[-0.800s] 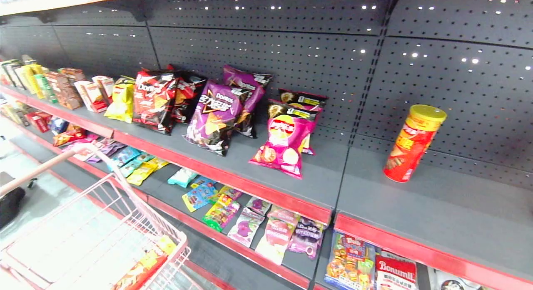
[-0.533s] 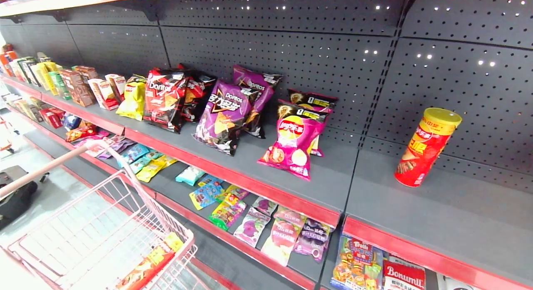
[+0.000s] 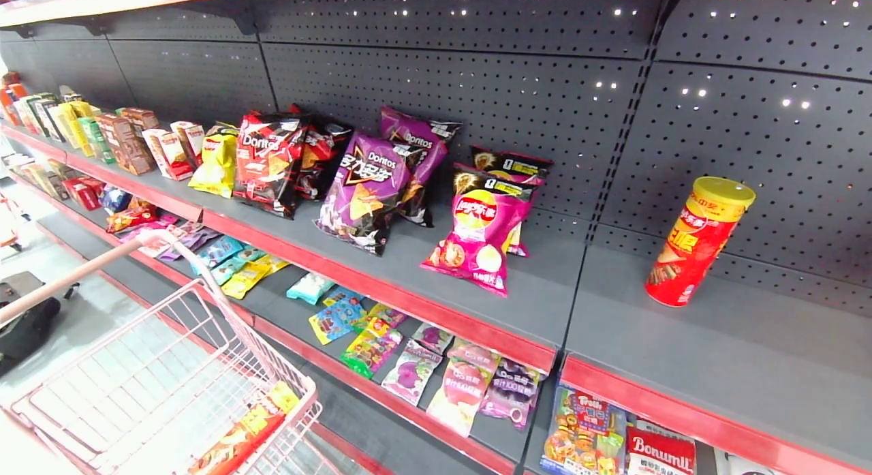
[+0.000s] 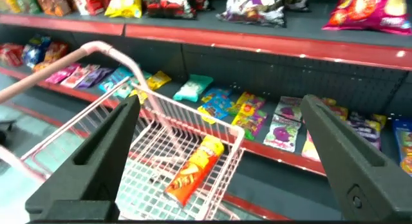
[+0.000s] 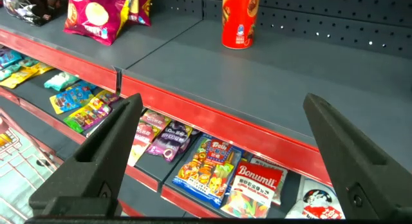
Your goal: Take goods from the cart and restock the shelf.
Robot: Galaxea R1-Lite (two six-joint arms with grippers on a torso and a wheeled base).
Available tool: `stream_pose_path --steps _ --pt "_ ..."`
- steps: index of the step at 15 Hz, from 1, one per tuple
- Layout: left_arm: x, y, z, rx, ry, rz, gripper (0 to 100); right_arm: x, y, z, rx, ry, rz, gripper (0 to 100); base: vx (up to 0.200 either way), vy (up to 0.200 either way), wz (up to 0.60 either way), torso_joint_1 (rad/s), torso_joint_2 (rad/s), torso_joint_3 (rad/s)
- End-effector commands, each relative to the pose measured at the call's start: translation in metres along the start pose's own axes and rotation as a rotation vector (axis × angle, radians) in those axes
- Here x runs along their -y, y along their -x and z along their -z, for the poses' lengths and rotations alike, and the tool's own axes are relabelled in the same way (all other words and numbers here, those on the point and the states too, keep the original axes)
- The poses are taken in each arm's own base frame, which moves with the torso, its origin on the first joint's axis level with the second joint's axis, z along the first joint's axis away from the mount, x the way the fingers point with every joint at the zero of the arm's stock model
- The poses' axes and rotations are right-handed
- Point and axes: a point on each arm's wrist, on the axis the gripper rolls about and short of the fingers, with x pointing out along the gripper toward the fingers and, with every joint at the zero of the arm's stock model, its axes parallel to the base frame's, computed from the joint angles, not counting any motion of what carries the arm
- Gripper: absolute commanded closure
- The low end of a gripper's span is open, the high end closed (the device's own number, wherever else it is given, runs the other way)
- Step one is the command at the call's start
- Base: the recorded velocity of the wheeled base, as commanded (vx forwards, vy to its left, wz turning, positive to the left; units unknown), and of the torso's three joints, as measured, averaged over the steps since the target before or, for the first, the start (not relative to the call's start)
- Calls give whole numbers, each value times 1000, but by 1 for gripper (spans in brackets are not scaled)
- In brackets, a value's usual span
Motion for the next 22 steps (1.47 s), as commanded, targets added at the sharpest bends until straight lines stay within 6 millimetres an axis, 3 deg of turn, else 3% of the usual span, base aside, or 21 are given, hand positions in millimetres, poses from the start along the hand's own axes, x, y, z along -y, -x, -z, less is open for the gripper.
stream_pose_path --steps 1,2,3,4,5,6,7,8,9,11,12,14,17,19,22 --pt "0 0 0 3 -1 3 0 0 0 0 0 -1 -1 0 0 0 0 0 0 0" --pt "0 0 0 2 1 5 0 0 0 0 2 -3 -1 0 0 0 0 0 0 0" --pt "-1 2 -14 58 3 11 0 0 0 0 2 -3 -1 0 0 0 0 0 0 0" --pt "-9 -6 -93 147 46 78 0 0 0 0 3 -4 -1 0 0 0 0 0 0 0" --pt "-21 -48 -191 198 178 50 0 0 0 0 -1 -5 -3 0 0 0 0 0 0 0" --pt "-31 -73 -261 307 262 -23 0 0 0 0 -1 -5 -3 0 0 0 0 0 0 0" --pt "-38 -97 -288 291 269 -104 0 0 0 0 -6 -5 -3 0 0 0 0 0 0 0" --pt "-43 -104 -283 220 230 -190 0 0 0 0 -3 -6 -3 0 0 0 0 0 0 0" --pt "-49 -116 -264 73 130 -281 0 0 0 0 3 -12 2 0 0 0 0 0 0 0" --pt "-66 -139 -245 -74 32 -387 0 0 0 0 3 -17 3 0 0 0 0 0 0 0" --pt "-82 -167 -223 -230 -50 -429 0 0 0 0 3 -18 3 0 0 0 0 0 0 0" --pt "-93 -194 -172 -553 -123 -366 0 0 0 0 3 -18 3 0 0 0 0 0 0 0" --pt "-80 -183 -121 -972 -139 -184 0 0 0 0 3 -20 3 0 0 0 0 0 0 0" --pt "-74 -187 -88 -1076 -103 -113 0 0 0 0 3 -18 3 0 0 0 0 0 0 0" --pt "-78 -207 -41 -1052 -52 -34 0 0 0 0 3 -15 3 0 0 0 0 0 0 0"
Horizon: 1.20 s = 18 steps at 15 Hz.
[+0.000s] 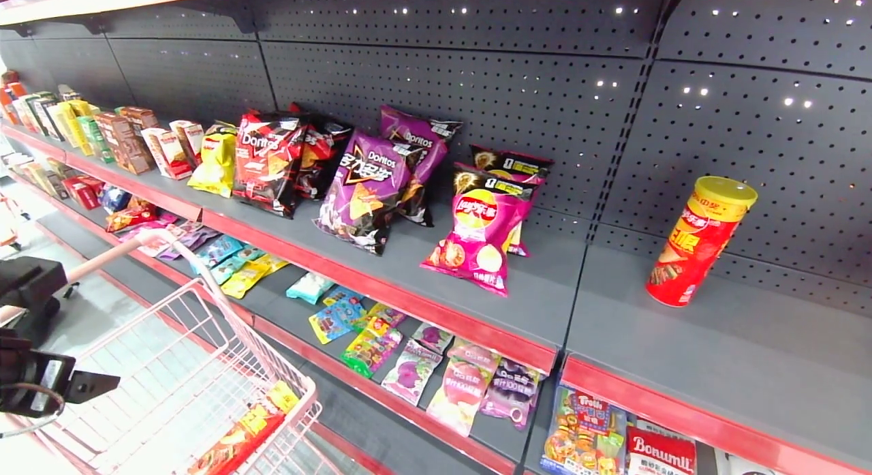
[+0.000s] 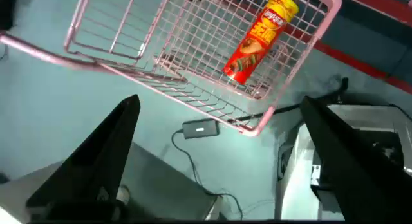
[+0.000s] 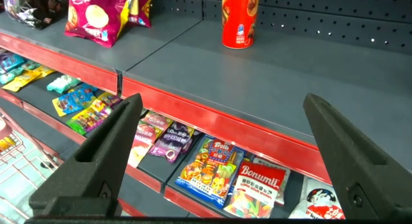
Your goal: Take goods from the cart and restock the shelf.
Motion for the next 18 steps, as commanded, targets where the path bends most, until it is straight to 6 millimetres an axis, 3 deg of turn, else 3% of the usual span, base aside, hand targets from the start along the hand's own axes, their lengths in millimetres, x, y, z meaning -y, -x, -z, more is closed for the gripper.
stream_pose_path --steps 1,3,6,10,14,18 --pt "4 -53 15 -92 -2 100 0 0 0 0 1 0 -1 0 0 0 0 0 0 0" --pt "3 -106 14 -111 -18 131 0 0 0 0 1 3 -1 0 0 0 0 0 0 0" --pt "3 -150 15 -116 -59 174 0 0 0 0 1 0 1 0 0 0 0 0 0 0" --pt "1 -184 14 -147 -207 227 0 0 0 0 1 3 -1 0 0 0 0 0 0 0" --pt "5 -199 24 -186 -271 287 0 0 0 0 1 12 -1 0 0 0 0 0 0 0" --pt "-1 -211 22 -175 -332 285 0 0 0 0 -1 17 -1 0 0 0 0 0 0 0"
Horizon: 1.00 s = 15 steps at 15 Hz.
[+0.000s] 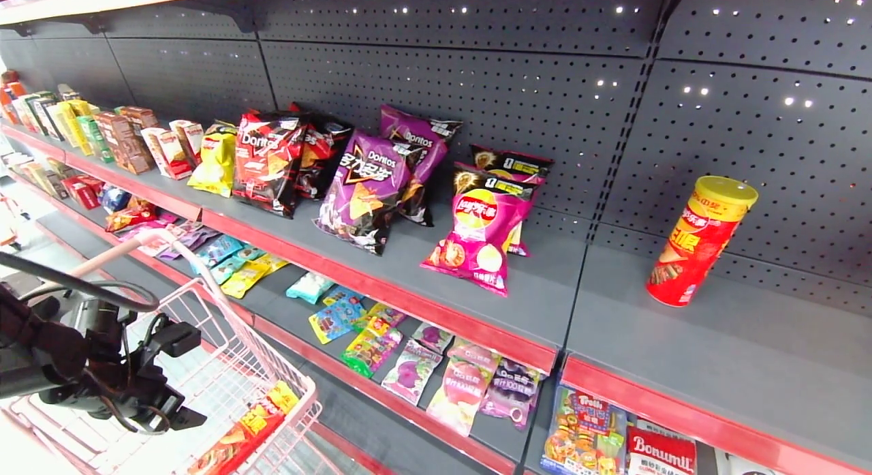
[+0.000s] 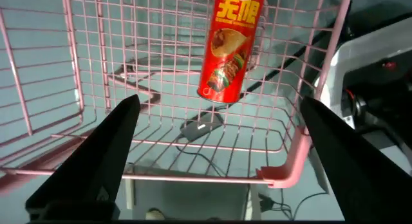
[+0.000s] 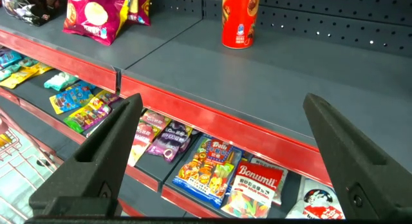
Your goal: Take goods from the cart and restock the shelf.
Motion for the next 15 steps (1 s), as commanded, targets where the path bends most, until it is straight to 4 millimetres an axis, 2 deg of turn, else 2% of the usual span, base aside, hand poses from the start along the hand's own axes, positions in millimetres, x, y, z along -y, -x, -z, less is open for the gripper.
stream_pose_path --steps 1,10,15 --pt "-4 -8 0 -8 -13 6 0 0 0 0 0 0 0 0 0 0 0 0 0 0" --pt "-18 -14 0 -1 6 -17 0 0 0 0 0 -3 -1 0 0 0 0 0 0 0" --pt "-18 -14 0 -1 -19 -17 0 0 0 0 0 -5 -1 0 0 0 0 -139 284 157"
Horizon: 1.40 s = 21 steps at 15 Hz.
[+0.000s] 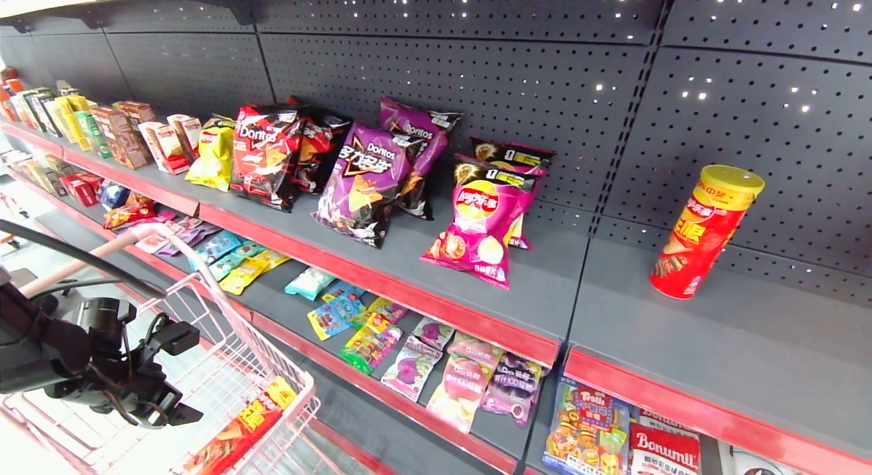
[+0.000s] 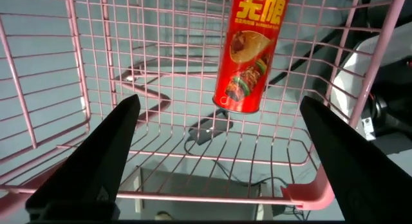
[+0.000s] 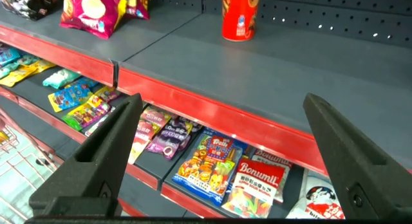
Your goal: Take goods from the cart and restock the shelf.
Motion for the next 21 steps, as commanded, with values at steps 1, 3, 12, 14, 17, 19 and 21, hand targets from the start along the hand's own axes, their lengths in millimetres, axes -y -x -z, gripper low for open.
stream_pose_path --steps 1,3,12,14,17,19,21 --pt "-1 1 -1 6 -4 -5 0 0 0 0 0 2 -1 0 0 0 0 -149 325 178" --pt "-3 2 -3 12 -7 -11 0 0 0 0 0 0 1 0 0 0 0 -151 325 176" --pt "-3 0 -11 48 -63 0 0 0 0 0 0 2 -2 0 0 0 0 -153 341 185" --pt "2 -1 -16 66 -81 23 0 0 0 0 0 2 -1 0 0 0 0 -164 359 198" --pt "4 -1 -18 71 -82 28 0 0 0 0 0 2 -1 0 0 0 0 -147 329 180" --pt "3 -2 -17 66 -75 29 0 0 0 0 0 2 -2 0 0 0 0 -32 71 46" --pt "3 -2 -18 68 -78 27 0 0 0 0 0 2 -1 0 0 0 0 0 0 0"
